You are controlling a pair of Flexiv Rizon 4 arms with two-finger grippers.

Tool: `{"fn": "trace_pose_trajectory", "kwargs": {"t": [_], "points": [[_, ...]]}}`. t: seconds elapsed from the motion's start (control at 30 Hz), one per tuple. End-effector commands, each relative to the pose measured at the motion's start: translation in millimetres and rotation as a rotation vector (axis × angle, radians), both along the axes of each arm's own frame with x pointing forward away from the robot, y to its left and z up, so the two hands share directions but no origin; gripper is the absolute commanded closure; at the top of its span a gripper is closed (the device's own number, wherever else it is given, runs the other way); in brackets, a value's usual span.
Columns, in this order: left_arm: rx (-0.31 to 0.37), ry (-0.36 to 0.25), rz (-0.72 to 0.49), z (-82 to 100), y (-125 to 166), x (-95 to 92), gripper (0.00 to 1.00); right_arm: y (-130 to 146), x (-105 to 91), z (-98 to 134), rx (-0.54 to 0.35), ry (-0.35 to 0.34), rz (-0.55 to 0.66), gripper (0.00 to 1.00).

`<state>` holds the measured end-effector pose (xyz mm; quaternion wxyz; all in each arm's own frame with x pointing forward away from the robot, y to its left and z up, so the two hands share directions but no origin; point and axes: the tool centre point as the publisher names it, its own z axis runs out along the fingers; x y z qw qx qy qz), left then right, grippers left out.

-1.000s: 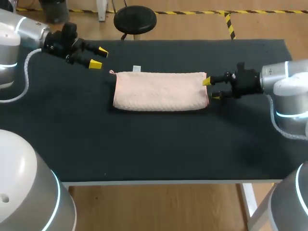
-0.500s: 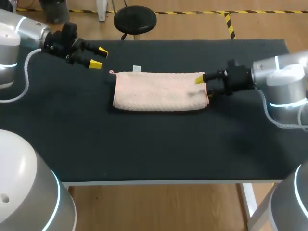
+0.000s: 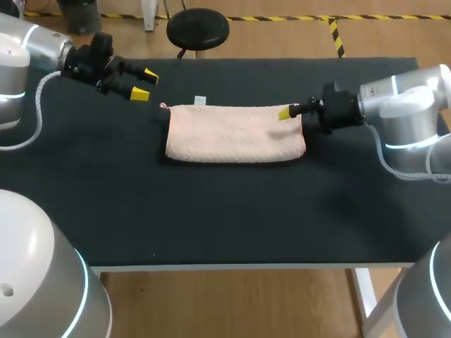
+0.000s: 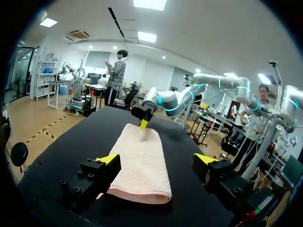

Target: Fold the towel

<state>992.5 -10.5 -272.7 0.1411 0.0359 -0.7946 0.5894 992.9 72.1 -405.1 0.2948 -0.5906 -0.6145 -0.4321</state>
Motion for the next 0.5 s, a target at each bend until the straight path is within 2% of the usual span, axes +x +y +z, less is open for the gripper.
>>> {"fn": "trace_pose_trajectory", "kwargs": {"t": [0.03, 0.33, 0.5], "points": [[-0.001, -0.001, 0.001, -1.0, -0.3, 0.3, 0.0, 7.9, -1.6, 6.1, -0.014, 0.008, -0.012, 1.0], [-0.001, -0.001, 0.001, -1.0, -0.3, 0.3, 0.0, 40.1, 1.5, 19.2, -0.075, 0.019, -0.068, 1.0], [-0.001, -0.001, 0.001, -1.0, -0.3, 0.3, 0.0, 82.0, 11.6, 33.2, -0.087, 0.011, -0.071, 1.0]]}}
